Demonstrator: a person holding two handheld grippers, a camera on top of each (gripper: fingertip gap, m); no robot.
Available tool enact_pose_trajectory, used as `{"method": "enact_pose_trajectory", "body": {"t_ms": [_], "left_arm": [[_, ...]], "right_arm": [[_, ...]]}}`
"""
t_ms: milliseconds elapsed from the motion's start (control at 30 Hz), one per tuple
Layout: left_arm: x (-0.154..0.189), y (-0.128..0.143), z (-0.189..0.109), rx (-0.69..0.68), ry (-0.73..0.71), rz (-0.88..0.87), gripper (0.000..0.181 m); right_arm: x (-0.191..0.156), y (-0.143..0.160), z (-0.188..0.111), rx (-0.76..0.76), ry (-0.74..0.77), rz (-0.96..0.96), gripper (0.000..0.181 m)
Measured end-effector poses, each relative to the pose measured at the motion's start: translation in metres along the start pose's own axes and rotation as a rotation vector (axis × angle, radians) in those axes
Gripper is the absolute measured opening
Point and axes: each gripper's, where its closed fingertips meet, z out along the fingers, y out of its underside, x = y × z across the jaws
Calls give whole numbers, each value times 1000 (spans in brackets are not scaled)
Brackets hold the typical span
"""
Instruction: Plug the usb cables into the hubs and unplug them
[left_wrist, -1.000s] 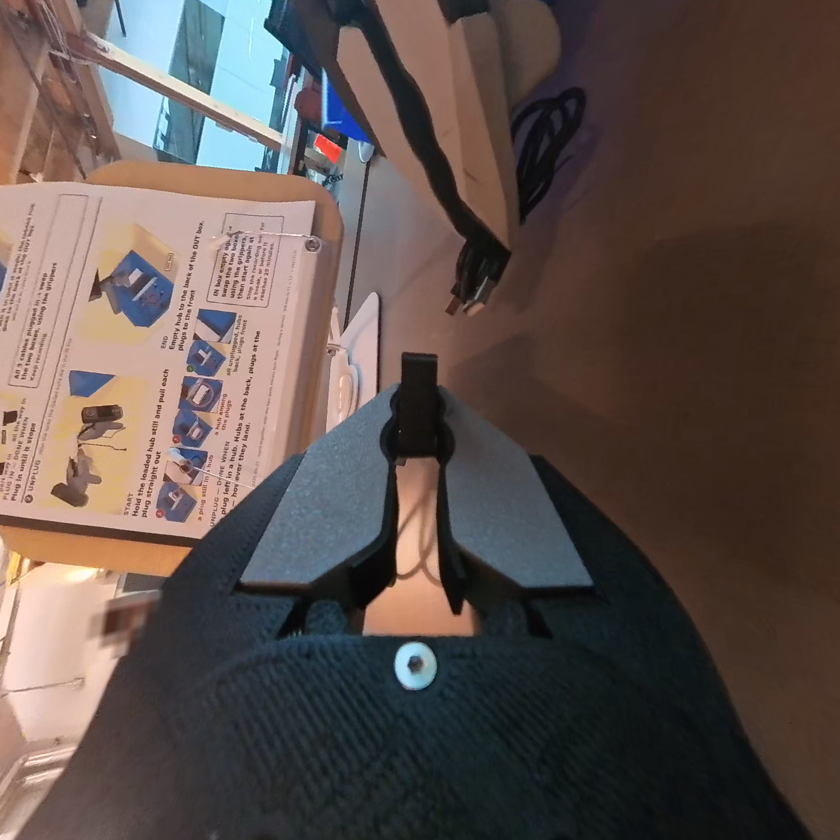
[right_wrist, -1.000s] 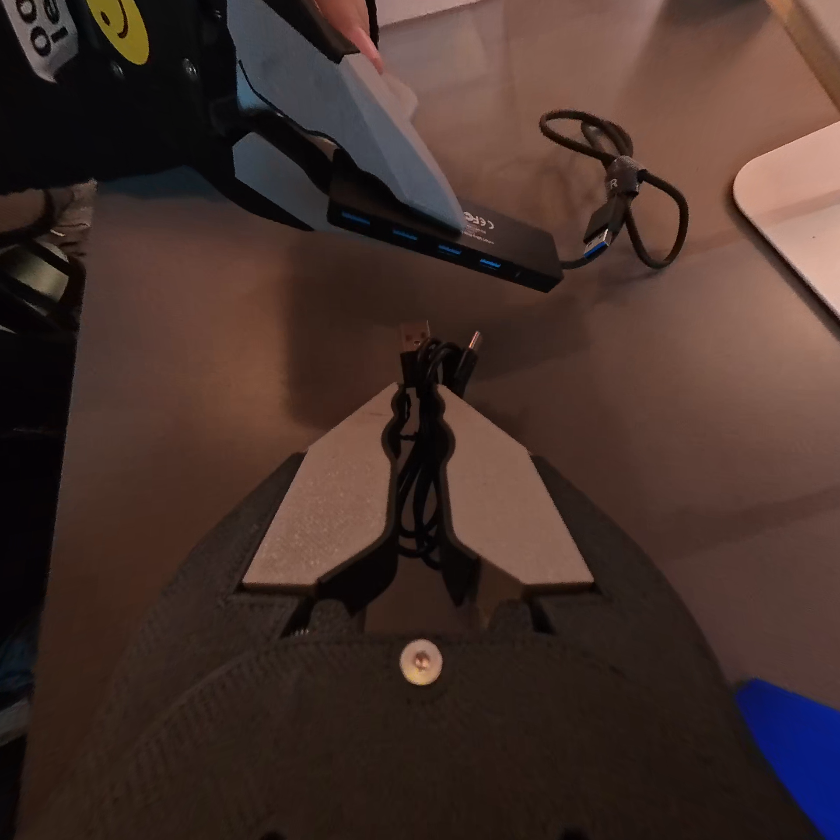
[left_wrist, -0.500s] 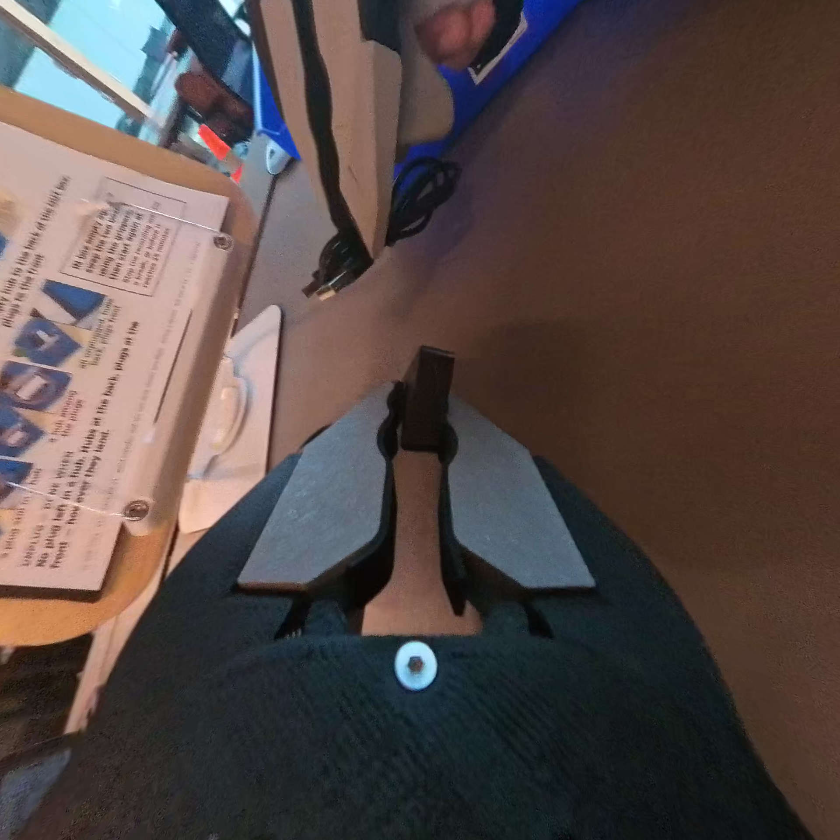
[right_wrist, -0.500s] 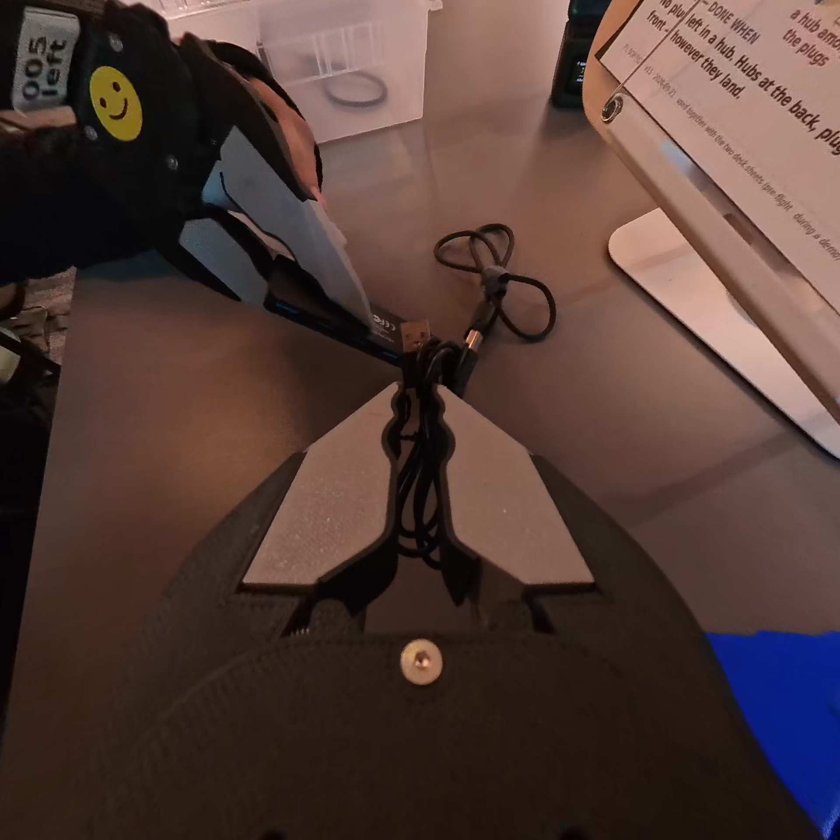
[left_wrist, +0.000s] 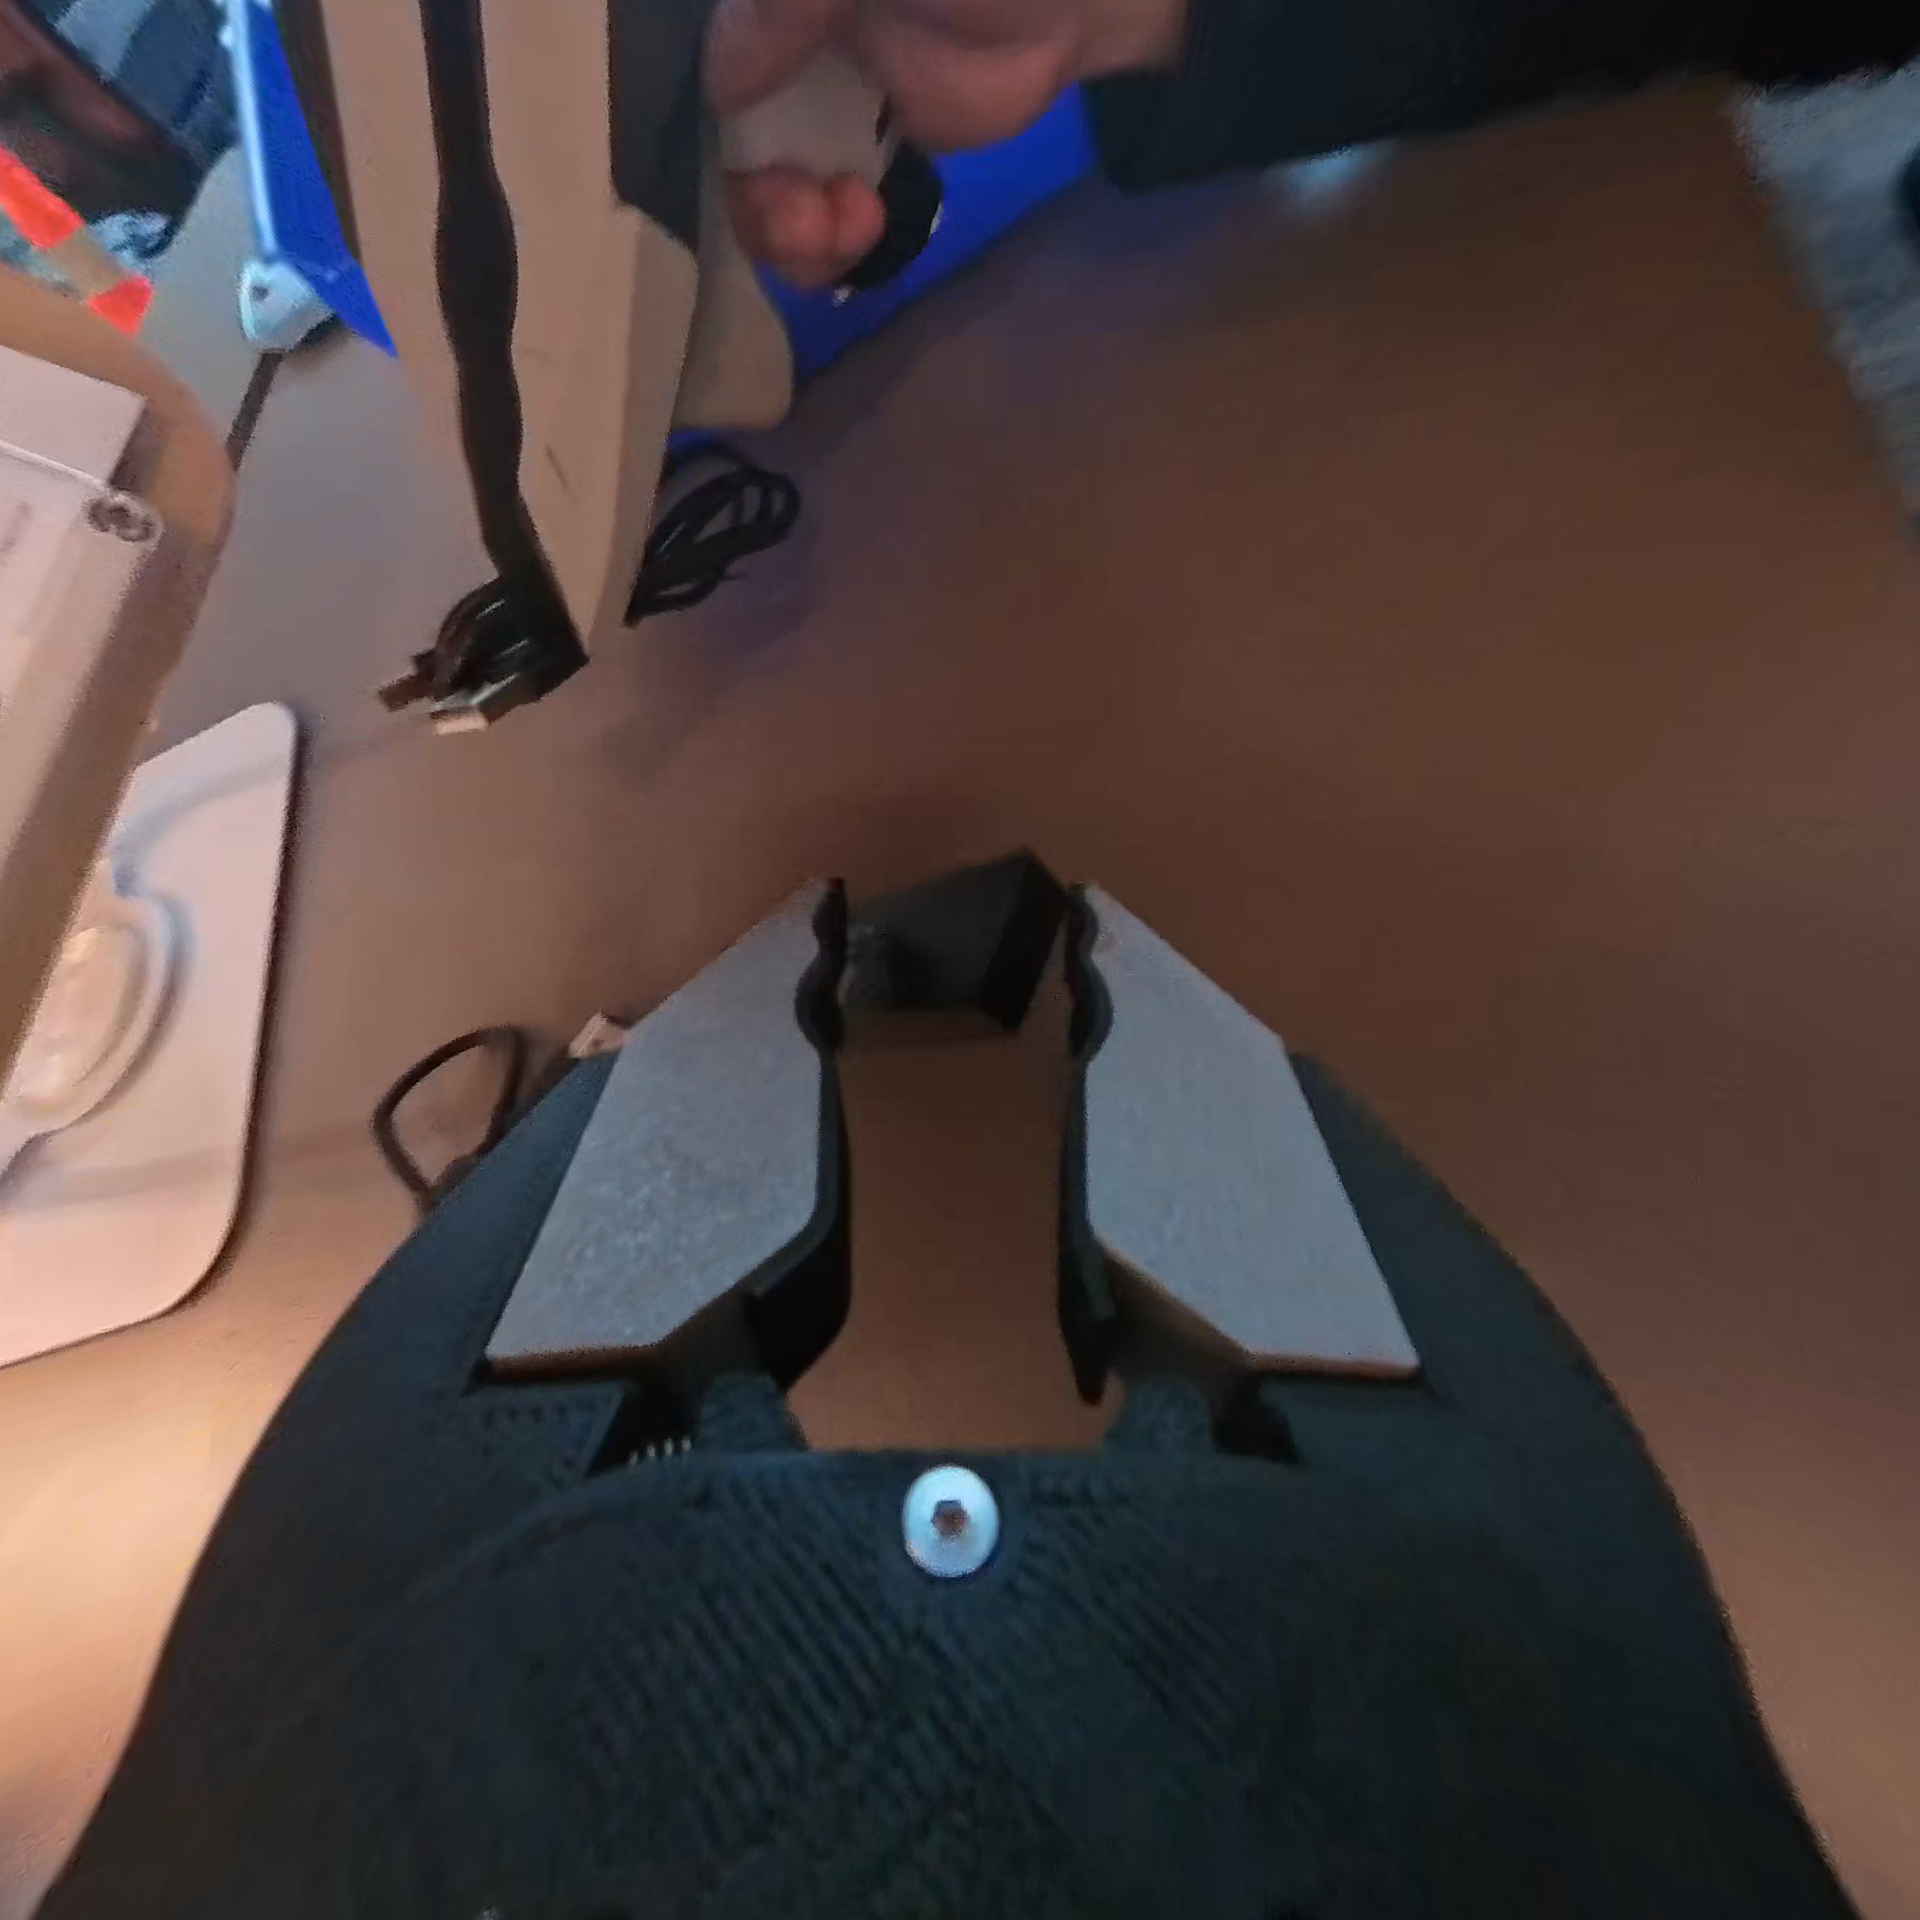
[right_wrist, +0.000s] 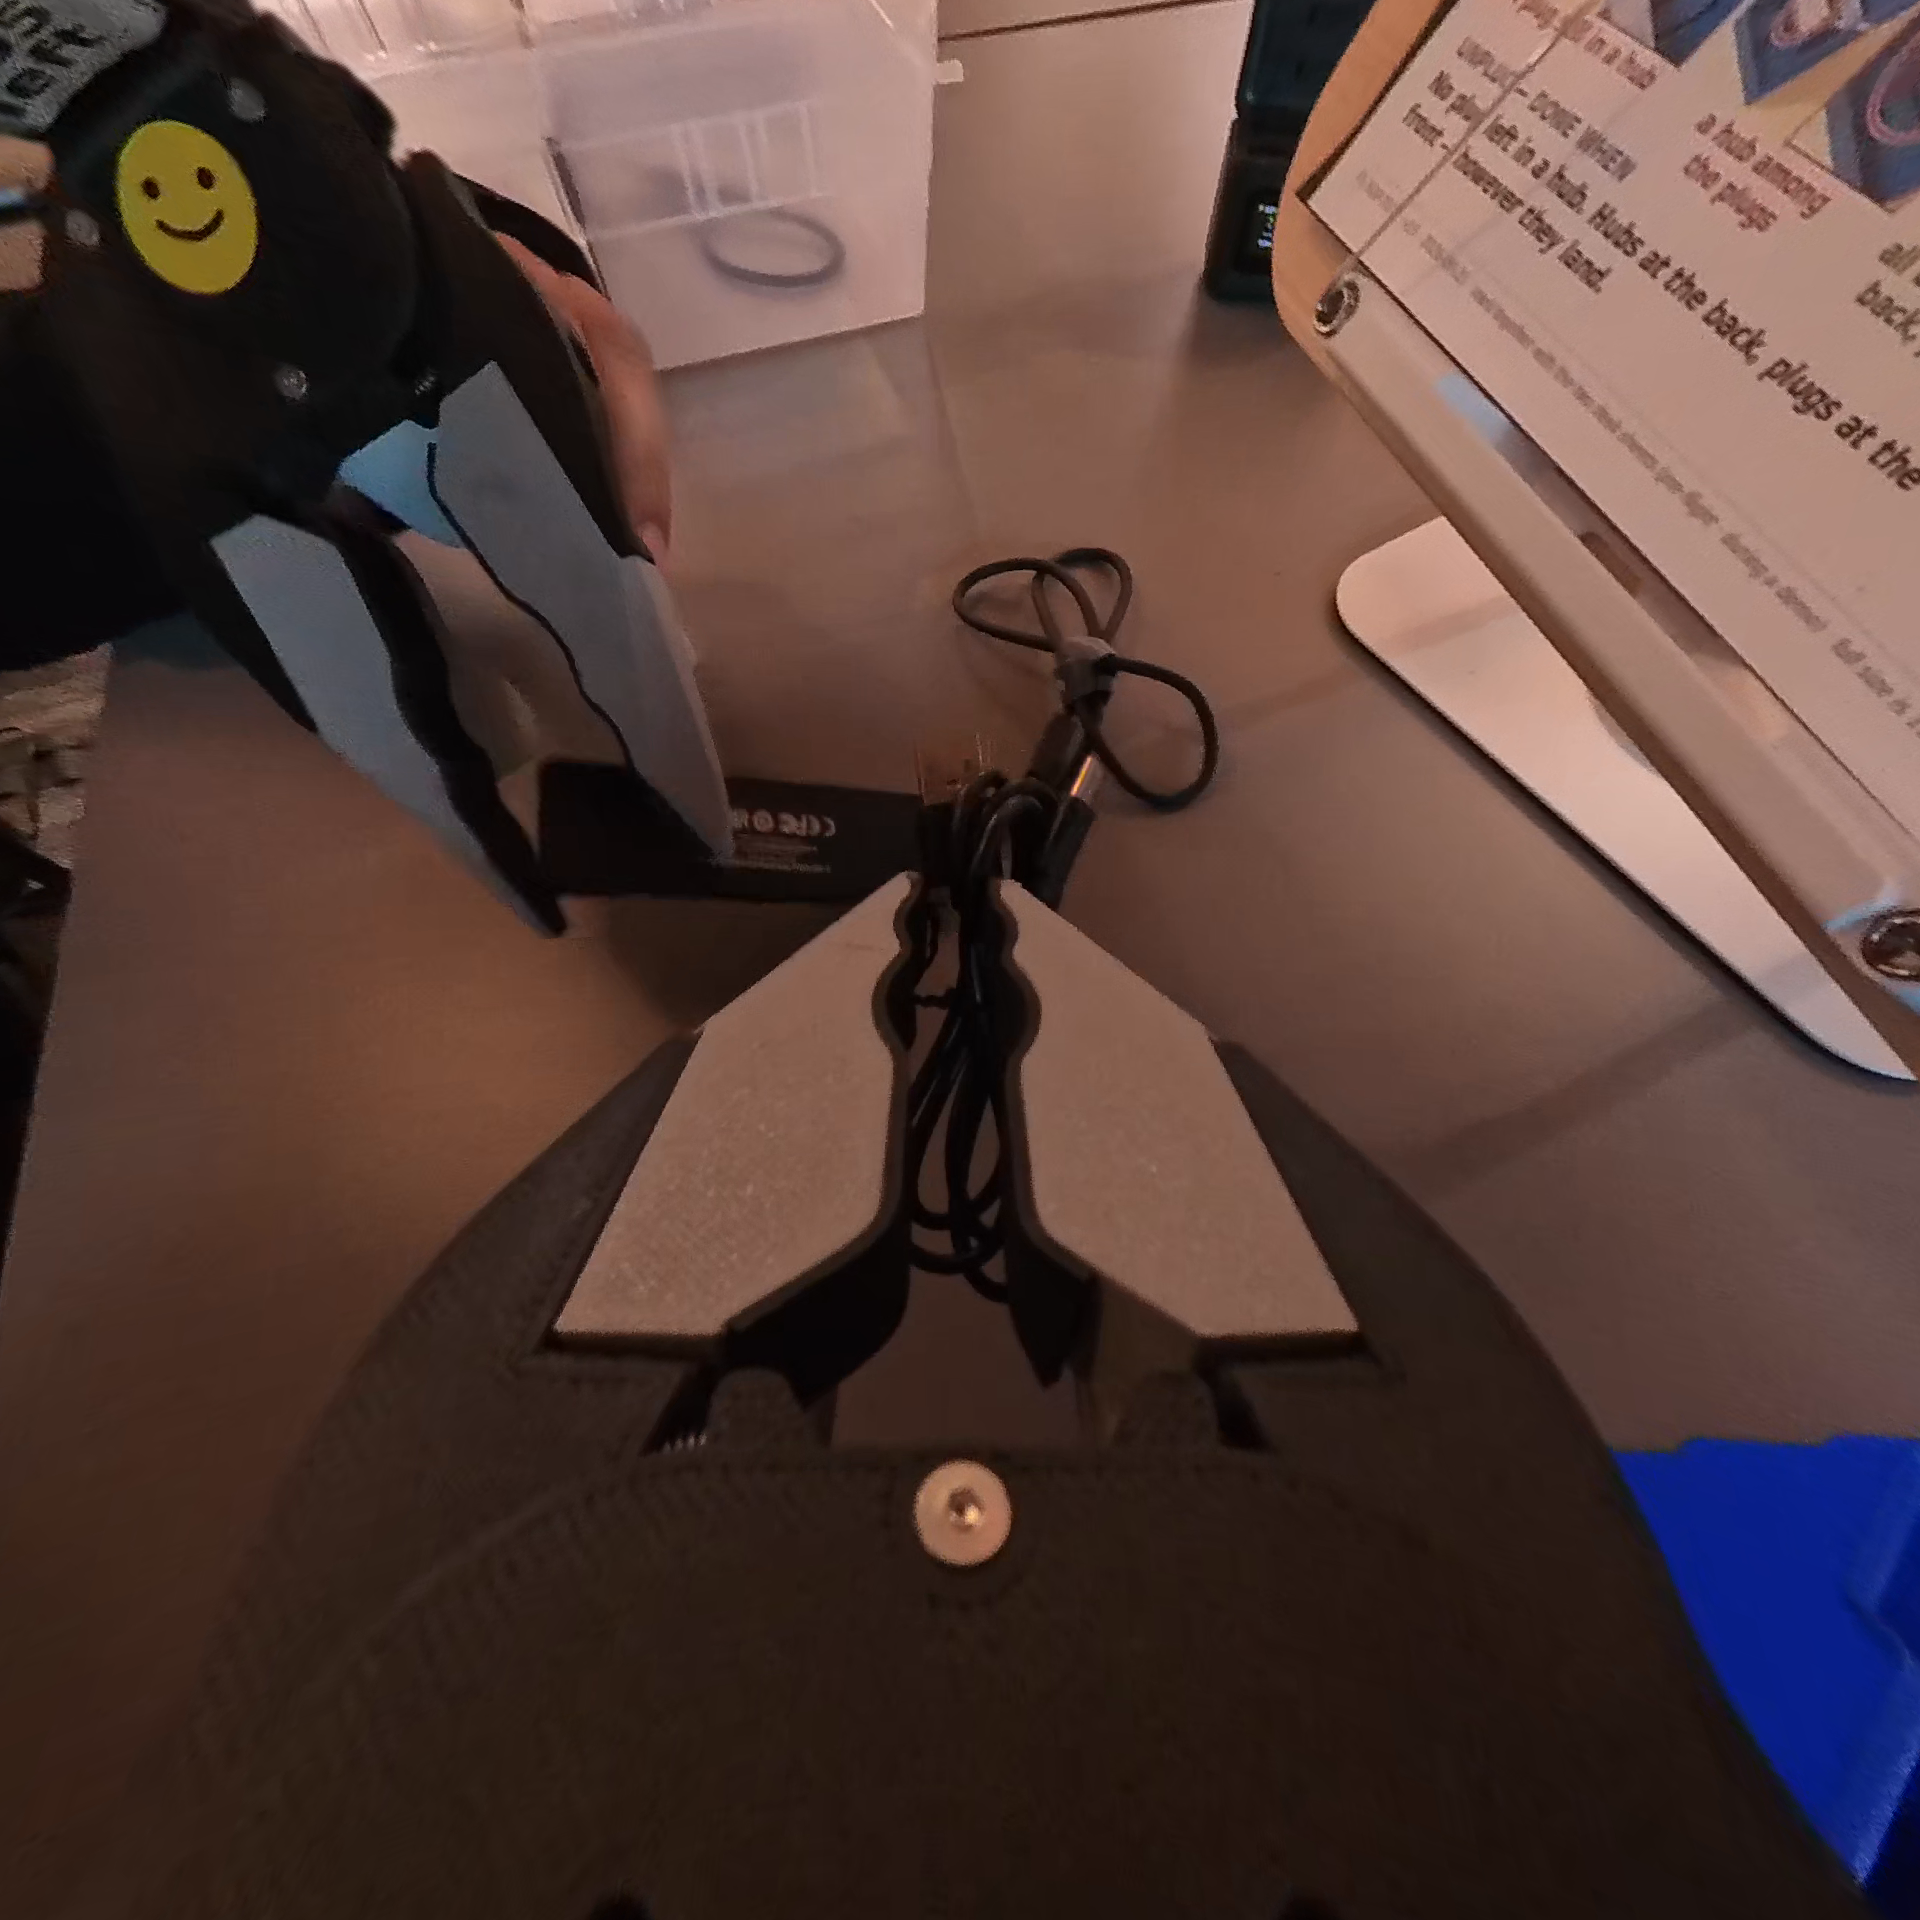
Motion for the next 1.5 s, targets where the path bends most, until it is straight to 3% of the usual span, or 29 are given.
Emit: {"method": "enact_pose_trajectory", "body": {"t_ms": [133,233,333,467,533,700,1100,1167,1333,1500], "left_arm": [[9,-21,-13,125,40,43,51],[-4,-31,-23,177,-86,135,37],[-35,-23,-24,107,-290,164,31],[-45,-16,-22,54,-378,212,38],[-45,-21,-25,60,-424,285,30],[-25,-22,-14,50,-345,351,6],[1,-18,-6,74,-176,336,4],[-4,-18,-4,50,-216,347,3],[-15,-14,-3,28,-183,158,2],[-26,-8,-7,109,1,-296,3]], "right_arm": [[-7,-2,1,11,-49,27,7],[-10,1,3,-4,-81,55,7],[-25,1,5,-12,-185,94,7],[-49,0,5,-31,-342,151,7],[-56,3,6,-59,-388,172,7],[-65,14,12,-110,-456,189,7],[-67,13,11,-104,-549,288,1],[-63,15,11,-105,-531,290,1],[-51,14,15,-89,-427,224,10],[-17,11,12,-89,-88,5,33]]}}
